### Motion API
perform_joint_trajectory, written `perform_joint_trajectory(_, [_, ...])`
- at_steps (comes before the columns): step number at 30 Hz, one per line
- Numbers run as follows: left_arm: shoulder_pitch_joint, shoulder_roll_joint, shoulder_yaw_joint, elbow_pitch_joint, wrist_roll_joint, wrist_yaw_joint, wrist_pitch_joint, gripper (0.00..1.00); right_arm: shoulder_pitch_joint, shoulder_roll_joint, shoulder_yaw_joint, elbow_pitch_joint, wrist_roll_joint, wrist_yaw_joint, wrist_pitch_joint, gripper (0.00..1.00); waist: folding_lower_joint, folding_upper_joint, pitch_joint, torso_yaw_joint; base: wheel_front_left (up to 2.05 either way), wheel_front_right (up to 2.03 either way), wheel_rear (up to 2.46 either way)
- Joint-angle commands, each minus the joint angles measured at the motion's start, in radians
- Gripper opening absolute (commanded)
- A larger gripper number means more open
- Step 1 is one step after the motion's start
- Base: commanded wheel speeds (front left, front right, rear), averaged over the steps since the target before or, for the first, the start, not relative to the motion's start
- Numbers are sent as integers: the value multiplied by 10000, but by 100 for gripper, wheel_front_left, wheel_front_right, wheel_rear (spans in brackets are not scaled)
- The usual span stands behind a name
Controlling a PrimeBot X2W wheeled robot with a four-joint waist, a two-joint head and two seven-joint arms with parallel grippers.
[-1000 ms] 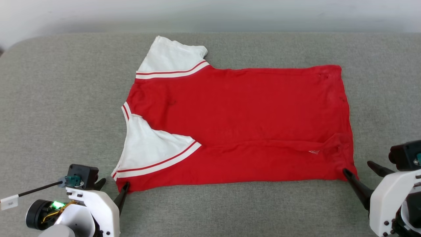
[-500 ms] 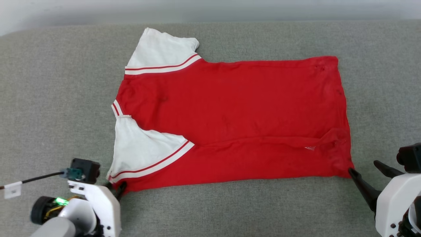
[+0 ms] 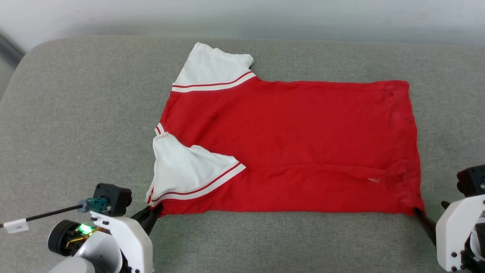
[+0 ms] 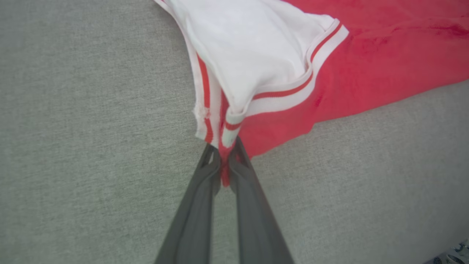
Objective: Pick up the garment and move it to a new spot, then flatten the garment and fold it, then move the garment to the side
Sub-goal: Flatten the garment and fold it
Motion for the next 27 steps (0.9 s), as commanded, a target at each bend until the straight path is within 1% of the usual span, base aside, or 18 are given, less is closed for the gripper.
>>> perform_joint_trajectory(1, [37,124,26,-254,97,62,46,0,-207,79,-17,212,-102,-4,81,100,0,0,101,104,0,0,0])
perform_joint_trajectory(4, [-31,281,44,-800,217,169,125,0,-452,73,46,759,-393,-4,133,100,0,0,241,217,0,0,0])
perform_joint_trajectory(7, [-99,390,48,-1197,322,247,203,0,-699,380,-15,1332,-341,-4,189,100,0,0,373,302,0,0,0])
perform_joint_trajectory(10, [-130,449,-52,-1500,292,185,372,0,-800,555,65,1777,-277,-4,340,100,0,0,516,375,0,0,0])
perform_joint_trajectory(14, [-132,577,-104,-1578,374,206,503,0,-872,623,251,2318,-266,-4,281,100,0,0,671,415,0,0,0])
perform_joint_trajectory(17, [-115,681,-139,-1458,370,193,600,0,-833,754,422,2739,-93,-4,453,100,0,0,711,402,0,0,0])
perform_joint_trajectory(18, [-91,695,-167,-1420,325,158,659,0,-819,751,501,2832,-28,-4,528,72,0,0,706,391,0,0,0])
perform_joint_trajectory(19, [-74,692,-178,-1390,278,119,693,0,-846,711,540,2887,1,-4,542,11,0,0,695,378,0,0,0])
perform_joint_trajectory(20, [-66,684,-186,-1348,265,99,704,0,-878,633,559,2901,15,-4,503,0,0,0,676,363,0,0,0])
perform_joint_trajectory(23, [-18,667,-226,-1194,198,75,718,0,-926,445,454,2848,33,-5,362,0,0,0,515,311,0,0,0])
perform_joint_trajectory(27, [80,668,-235,-1002,115,39,707,0,-788,41,244,2590,112,-10,343,0,0,0,153,238,0,0,0])
